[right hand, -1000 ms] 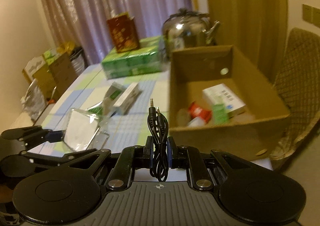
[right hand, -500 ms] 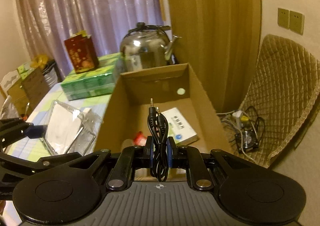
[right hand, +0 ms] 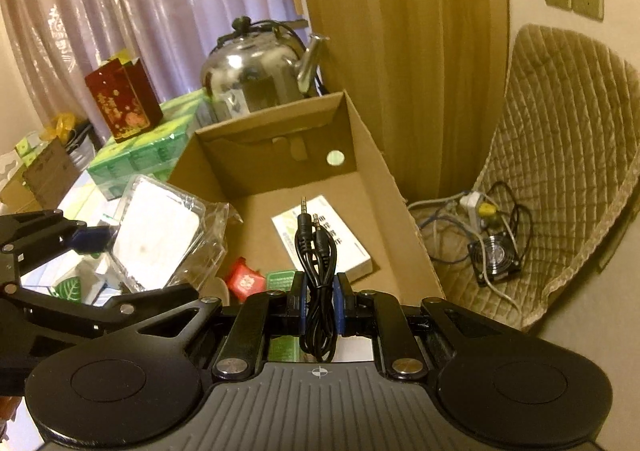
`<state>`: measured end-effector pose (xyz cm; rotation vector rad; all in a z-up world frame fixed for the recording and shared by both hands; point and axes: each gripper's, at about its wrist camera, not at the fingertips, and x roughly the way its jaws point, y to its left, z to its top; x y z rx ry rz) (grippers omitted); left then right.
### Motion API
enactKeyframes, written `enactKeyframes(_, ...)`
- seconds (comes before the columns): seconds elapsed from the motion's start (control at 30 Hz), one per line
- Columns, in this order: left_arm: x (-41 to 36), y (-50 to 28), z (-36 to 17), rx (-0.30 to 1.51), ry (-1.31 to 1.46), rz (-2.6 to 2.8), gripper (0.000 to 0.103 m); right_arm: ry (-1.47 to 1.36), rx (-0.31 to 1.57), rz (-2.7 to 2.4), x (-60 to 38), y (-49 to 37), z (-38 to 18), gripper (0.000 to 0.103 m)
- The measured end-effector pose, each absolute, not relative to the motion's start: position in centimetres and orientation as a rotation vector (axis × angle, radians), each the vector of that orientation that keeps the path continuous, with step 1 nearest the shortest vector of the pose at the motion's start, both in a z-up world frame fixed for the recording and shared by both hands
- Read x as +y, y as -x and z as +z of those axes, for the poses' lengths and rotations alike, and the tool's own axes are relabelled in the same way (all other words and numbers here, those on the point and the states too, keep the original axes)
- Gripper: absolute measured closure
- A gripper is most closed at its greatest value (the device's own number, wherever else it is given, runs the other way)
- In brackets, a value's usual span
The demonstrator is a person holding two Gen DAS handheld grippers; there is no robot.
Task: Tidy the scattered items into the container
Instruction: 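Carry the packet and cable with both tools over the cardboard box, then open the left tool dropping the packet while the right tool releases the cable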
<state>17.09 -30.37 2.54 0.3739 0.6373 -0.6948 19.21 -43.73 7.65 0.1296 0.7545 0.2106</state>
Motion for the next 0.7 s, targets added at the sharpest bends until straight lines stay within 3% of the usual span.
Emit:
enactKeyframes(0.4,-31.4,-18.1,0.6,0.672,-0.433,-0.694,0.036,-0.135,0.766,0.209,-44.1,-19.9,6.8,0.093)
enactKeyframes(0.7,-29.6,-17.3,2.5,0.609,-0.409,-0.676,0.036,-0.13,0.758,0.21,-43.9,-19.7,7.2,0.093)
